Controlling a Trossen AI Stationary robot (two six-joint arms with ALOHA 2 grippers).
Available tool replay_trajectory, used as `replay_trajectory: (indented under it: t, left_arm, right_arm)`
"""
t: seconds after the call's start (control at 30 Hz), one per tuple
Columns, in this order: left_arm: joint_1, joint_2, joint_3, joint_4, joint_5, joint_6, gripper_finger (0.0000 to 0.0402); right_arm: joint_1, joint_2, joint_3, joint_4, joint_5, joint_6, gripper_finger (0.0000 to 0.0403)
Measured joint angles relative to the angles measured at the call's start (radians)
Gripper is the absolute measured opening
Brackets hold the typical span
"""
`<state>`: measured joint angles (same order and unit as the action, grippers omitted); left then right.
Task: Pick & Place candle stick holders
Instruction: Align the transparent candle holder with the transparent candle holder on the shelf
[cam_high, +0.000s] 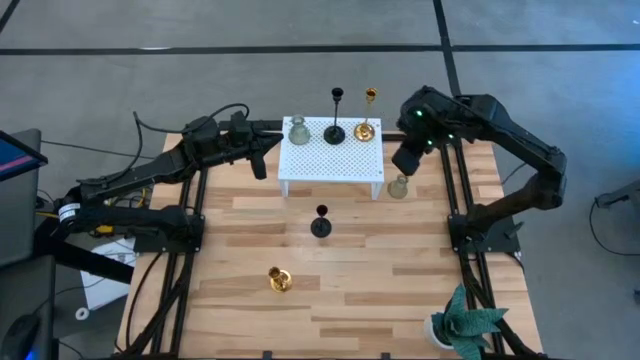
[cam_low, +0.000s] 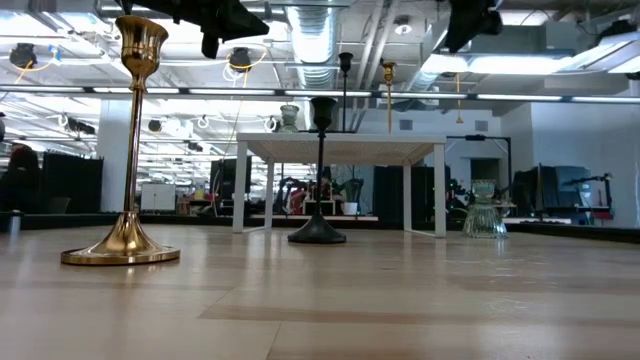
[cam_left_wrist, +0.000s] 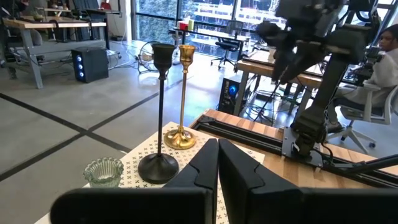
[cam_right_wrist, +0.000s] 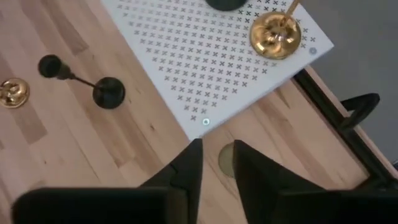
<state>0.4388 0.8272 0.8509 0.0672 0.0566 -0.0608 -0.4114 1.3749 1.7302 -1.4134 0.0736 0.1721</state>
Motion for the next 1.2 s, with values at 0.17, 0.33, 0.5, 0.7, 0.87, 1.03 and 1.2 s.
replay_trajectory:
  t: [0.17, 0.33, 0.5, 0.7, 0.87, 1.03, 1.2]
  left_arm:
    - [0.0, 0.0, 0.0, 0.0, 0.0, 0.0, 0.0011]
    - [0.0, 0.0, 0.0, 0.0, 0.0, 0.0, 0.0011]
    - [0.0, 0.0, 0.0, 0.0, 0.0, 0.001, 0.0011]
    - [0.0, 0.0, 0.0, 0.0, 0.0, 0.002, 0.0011]
    - [0.0, 0.0, 0.0, 0.0, 0.0, 0.003, 0.0011]
    - [0.0, 0.0, 0.0, 0.0, 0.0, 0.003, 0.0011]
    - [0.0, 0.0, 0.0, 0.001, 0.0, 0.001, 0.0011]
  right_arm:
    - [0.077, -0.045, 0.0, -0.016, 0.067, 0.011, 0.0017]
    - [0.153, -0.09, 0.0, -0.085, 0.199, 0.082, 0.0011]
    - [0.224, -0.135, 0.0, -0.135, 0.257, 0.118, 0.0002]
    - [0.296, -0.177, 0.0, -0.158, 0.244, 0.171, 0.0001]
    - [0.341, -0.198, 0.0, -0.158, 0.2, 0.204, 0.0001]
    - [0.349, -0.195, 0.0, -0.159, 0.105, 0.201, 0.0001]
    - [0.35, -0.176, 0.0, -0.157, 0.058, 0.195, 0.0001]
